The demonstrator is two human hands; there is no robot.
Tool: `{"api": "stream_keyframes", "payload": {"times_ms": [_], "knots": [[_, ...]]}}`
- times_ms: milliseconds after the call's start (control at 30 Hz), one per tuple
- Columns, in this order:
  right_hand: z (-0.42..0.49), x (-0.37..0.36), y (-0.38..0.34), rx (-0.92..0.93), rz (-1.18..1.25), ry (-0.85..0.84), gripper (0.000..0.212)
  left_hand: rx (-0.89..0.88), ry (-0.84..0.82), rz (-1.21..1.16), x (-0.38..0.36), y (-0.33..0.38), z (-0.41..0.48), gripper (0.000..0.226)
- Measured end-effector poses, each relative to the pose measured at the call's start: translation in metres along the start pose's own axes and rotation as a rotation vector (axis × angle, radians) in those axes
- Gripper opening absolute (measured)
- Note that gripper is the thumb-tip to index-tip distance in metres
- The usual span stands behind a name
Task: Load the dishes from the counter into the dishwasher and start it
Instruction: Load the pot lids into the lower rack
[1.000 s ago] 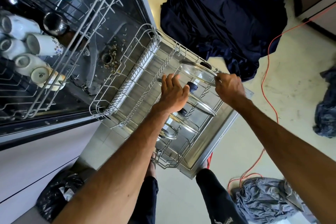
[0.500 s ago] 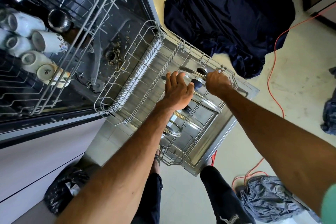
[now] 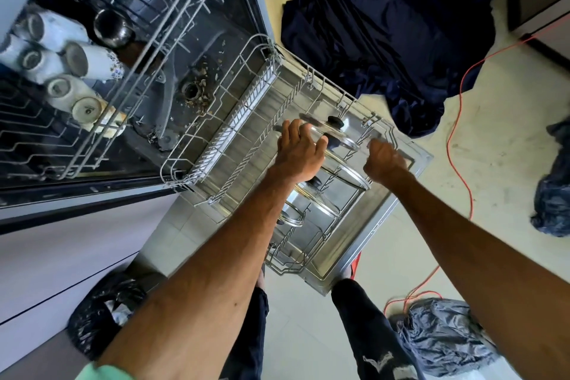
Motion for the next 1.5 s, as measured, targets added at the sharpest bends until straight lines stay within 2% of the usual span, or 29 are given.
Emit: {"api": "stream_keyframes", "payload": {"times_ms": [67, 233, 400, 500, 600, 667, 733, 833, 900, 1000, 1033, 1167, 1300, 1400, 1500], "knots": [[-0.010, 0.009, 0.002, -0.007, 0.034, -0.003, 0.037, 0.001, 0.011, 0.026, 0.005, 0.003, -0.008, 0.080], [-0.032, 0.035, -0.001, 0.019, 0.155, 0.040, 0.035, -0.031, 0.008, -0.004, 0.017, 0.020, -0.040, 0.062], [-0.042, 0.054, -0.021, 0.203, 0.167, 0.211, 0.028, -0.015, 0.025, -0.106, 0.033, 0.031, -0.055, 0.057], [-0.020, 0.063, -0.043, 0.353, 0.233, 0.310, 0.032, -0.015, 0.132, -0.166, 0.037, 0.022, -0.046, 0.045], [0.007, 0.065, -0.071, 0.417, 0.250, 0.261, 0.049, -0.044, 0.249, -0.204, 0.034, 0.005, -0.041, 0.041], [0.030, 0.053, -0.088, 0.410, 0.164, 0.152, 0.056, -0.087, 0.301, -0.190, 0.027, -0.003, -0.041, 0.042], [0.044, 0.040, -0.102, 0.405, 0.089, 0.083, 0.053, -0.119, 0.354, -0.191, 0.023, -0.005, -0.043, 0.046], [0.058, 0.029, -0.113, 0.397, -0.111, 0.135, 0.054, -0.134, 0.387, -0.172, 0.022, -0.001, -0.046, 0.051], [0.061, 0.033, -0.119, 0.397, -0.238, 0.211, 0.047, -0.127, 0.386, -0.130, 0.021, 0.004, -0.047, 0.054], [0.053, 0.047, -0.112, 0.408, -0.200, 0.266, 0.026, -0.098, 0.365, -0.090, 0.016, 0.009, -0.048, 0.061], [0.048, 0.057, -0.102, 0.388, -0.164, 0.300, 0.026, -0.093, 0.346, -0.074, 0.017, 0.013, -0.048, 0.064], [0.022, 0.098, -0.042, 0.265, -0.082, 0.443, 0.031, -0.110, 0.292, 0.032, 0.013, 0.032, -0.044, 0.062], [0.013, 0.111, -0.003, 0.214, -0.105, 0.550, 0.032, -0.085, 0.273, 0.129, 0.002, 0.048, -0.035, 0.061], [0.015, 0.107, 0.000, 0.244, -0.145, 0.523, 0.037, -0.078, 0.272, 0.182, -0.004, 0.051, -0.035, 0.070], [0.014, 0.099, -0.005, 0.283, -0.128, 0.481, 0.053, -0.080, 0.276, 0.221, -0.009, 0.049, -0.035, 0.076]]}}
Point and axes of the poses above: each hand's wrist, its own z-axis towards the middle knuckle, its own x-axis out of the back of the hand, y = z × x, the point moved 6 cm from there along z, towards the middle knuckle, and after that the axes turned 3 degrees about y, right-handed, at the moved point
